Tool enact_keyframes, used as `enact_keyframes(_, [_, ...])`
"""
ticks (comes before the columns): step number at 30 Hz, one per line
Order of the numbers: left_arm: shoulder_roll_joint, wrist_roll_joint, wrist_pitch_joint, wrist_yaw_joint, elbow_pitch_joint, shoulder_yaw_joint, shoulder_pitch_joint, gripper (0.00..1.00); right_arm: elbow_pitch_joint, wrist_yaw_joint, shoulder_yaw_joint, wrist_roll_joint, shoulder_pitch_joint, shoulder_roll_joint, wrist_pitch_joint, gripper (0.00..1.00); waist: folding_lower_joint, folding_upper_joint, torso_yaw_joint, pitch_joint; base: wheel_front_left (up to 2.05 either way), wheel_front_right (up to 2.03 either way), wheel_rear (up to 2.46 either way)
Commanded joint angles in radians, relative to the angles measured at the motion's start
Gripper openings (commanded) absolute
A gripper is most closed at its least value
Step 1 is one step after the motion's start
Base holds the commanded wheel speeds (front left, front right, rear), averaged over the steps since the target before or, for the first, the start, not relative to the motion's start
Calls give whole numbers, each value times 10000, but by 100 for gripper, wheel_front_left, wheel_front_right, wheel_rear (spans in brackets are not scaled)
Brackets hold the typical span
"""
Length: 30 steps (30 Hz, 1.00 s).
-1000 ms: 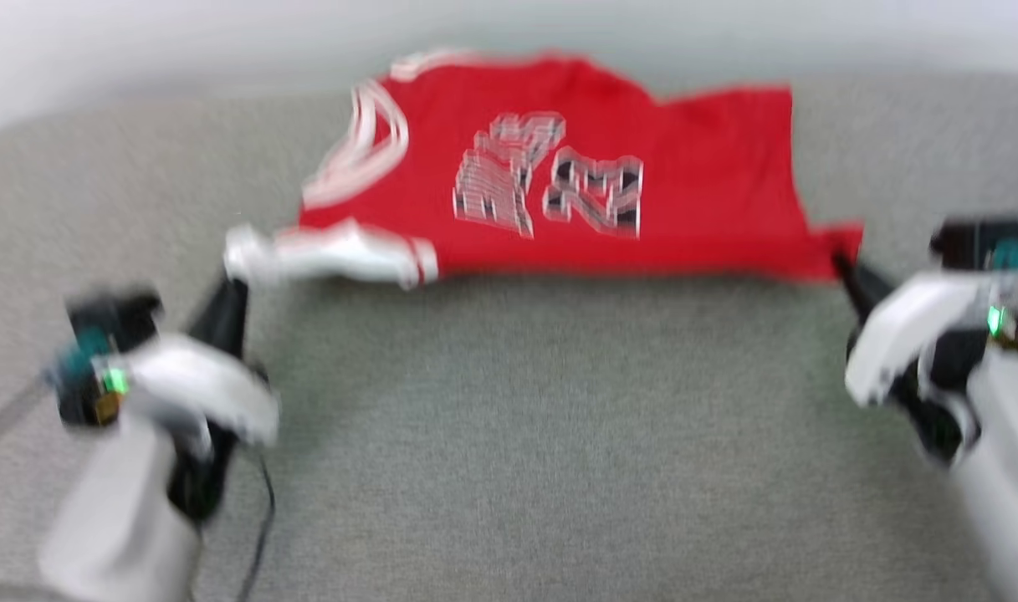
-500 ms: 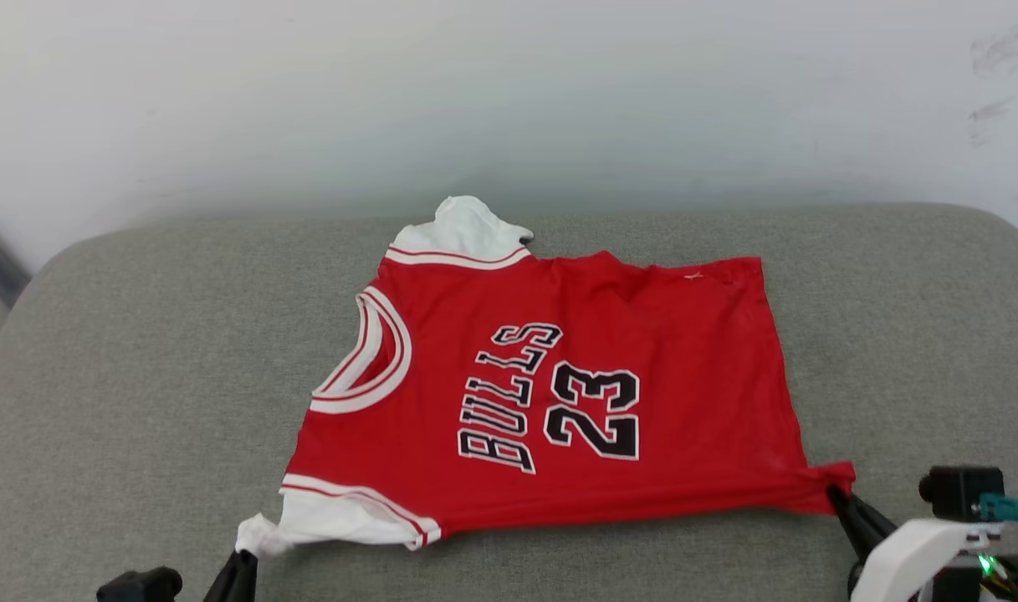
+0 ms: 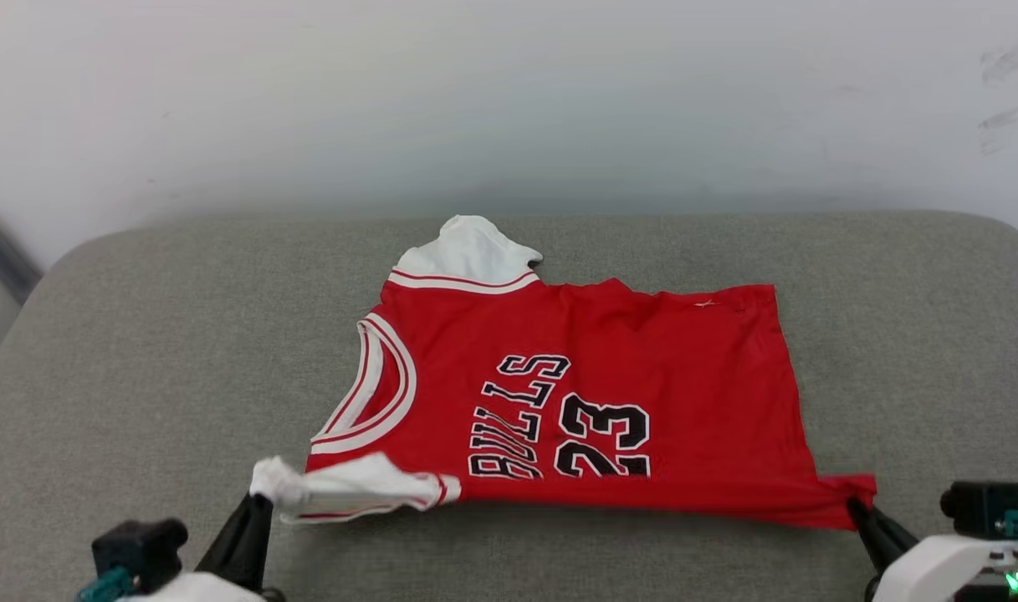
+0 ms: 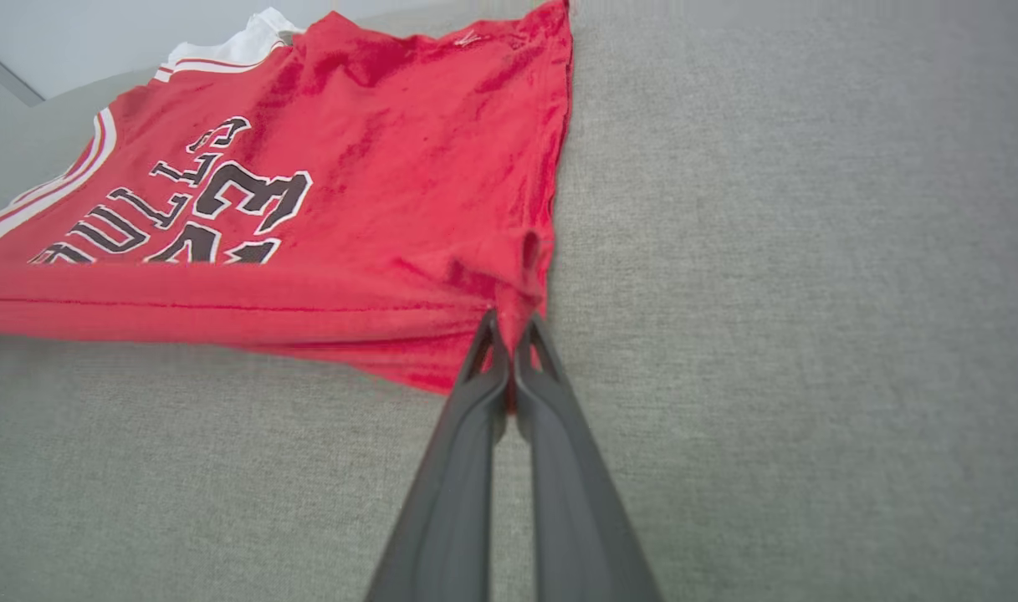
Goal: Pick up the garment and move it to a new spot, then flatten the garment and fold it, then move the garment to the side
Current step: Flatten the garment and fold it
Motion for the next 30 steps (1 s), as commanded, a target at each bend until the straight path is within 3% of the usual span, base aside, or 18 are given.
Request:
enact_keyframes(1, [73,45,36,-81,36,-33,-381,0,-102,-17,-62,-86,-317,58,105,0,2,0,-21,86,0,0,0])
enact_keyframes(9, [-278,246,308,-660,1117,-563,-2974,0,48,-13,227,-652,-1840,109,733,0,2,0,-113,1184,0,0,0])
enact_keyframes(16, [-625,129,250,-1271,3000,-813,-4645,0,1053,-13,830,-809,-3250,9,607,0,2,0,-213,2364,0,0,0])
enact_keyframes(23, [-956,-18,283,-1746,4911,-1197,-5613,0,2471,-13,1516,-733,-4131,-38,176,0,2,0,-229,2787,0,0,0])
enact_keyframes(24, [-984,-80,349,-1793,5113,-1275,-5695,0,2644,-11,1629,-701,-4198,-45,131,9,2,0,-235,2786,0,0,0])
enact_keyframes(25, [-1003,-92,351,-1846,5297,-1334,-5781,0,2816,-11,1731,-660,-4245,-40,57,31,2,0,-240,2761,0,0,0])
enact_keyframes(26, [-1023,-138,293,-1886,5444,-1381,-5838,7,2931,-11,1825,-591,-4280,-38,-86,54,2,0,-244,2710,0,0,0])
enact_keyframes(27, [-1029,-154,223,-1911,5555,-1425,-5884,42,2999,-11,1911,-567,-4305,-60,-274,100,2,0,-250,2633,0,0,0])
enact_keyframes(28, [-1030,-176,158,-1931,5674,-1450,-5894,67,3035,-11,1977,-474,-4301,-65,-500,100,2,0,-251,2537,0,0,0])
enact_keyframes(29, [-1016,-191,41,-1959,5742,-1459,-5904,100,3026,-11,2010,-388,-4263,-73,-764,100,2,0,-255,2432,0,0,0])
enact_keyframes(30, [-980,-219,-43,-1977,5792,-1448,-5920,100,2960,-11,2019,-323,-4227,-90,-1090,100,2,0,-264,2317,0,0,0])
